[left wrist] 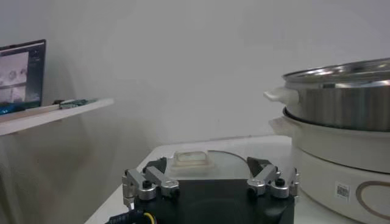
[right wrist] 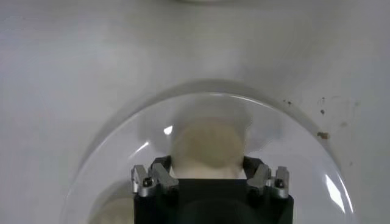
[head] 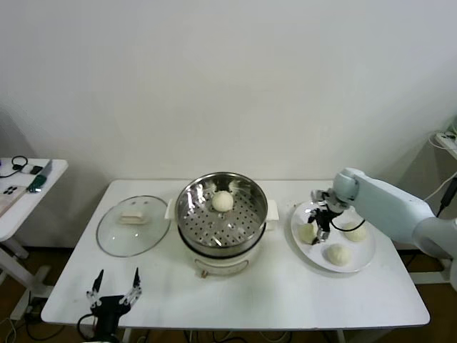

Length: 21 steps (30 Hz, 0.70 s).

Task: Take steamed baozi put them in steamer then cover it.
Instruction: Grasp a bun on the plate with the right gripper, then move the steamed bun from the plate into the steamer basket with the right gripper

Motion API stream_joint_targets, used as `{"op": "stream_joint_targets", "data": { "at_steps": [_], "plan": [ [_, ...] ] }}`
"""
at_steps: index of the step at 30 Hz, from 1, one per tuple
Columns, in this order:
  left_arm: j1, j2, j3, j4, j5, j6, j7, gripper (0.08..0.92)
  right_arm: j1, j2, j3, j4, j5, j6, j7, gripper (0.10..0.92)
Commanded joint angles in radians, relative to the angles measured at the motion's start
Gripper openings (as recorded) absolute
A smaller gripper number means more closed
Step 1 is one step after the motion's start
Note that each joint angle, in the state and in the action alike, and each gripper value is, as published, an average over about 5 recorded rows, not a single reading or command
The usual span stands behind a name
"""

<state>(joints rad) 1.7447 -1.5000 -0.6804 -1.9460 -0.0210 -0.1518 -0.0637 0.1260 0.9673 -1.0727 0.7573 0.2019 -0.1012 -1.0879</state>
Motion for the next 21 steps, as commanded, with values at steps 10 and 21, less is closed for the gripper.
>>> {"op": "stream_joint_targets", "data": {
  "at_steps": [10,21],
  "plan": [
    [0.006,-0.002,0.003,-0.006,0.000,-0.005,0.001,0.823,0.161,-0.048,-0.087,0.064,0.184,-0.027,0.013,0.687],
    [0.004,-0.002,0.028,-0.021,0.010,0.000,0.002,0.823,0.628,-0.057,-0.404,0.237,0.599,-0.094,0.055,0.695]
  ]
}}
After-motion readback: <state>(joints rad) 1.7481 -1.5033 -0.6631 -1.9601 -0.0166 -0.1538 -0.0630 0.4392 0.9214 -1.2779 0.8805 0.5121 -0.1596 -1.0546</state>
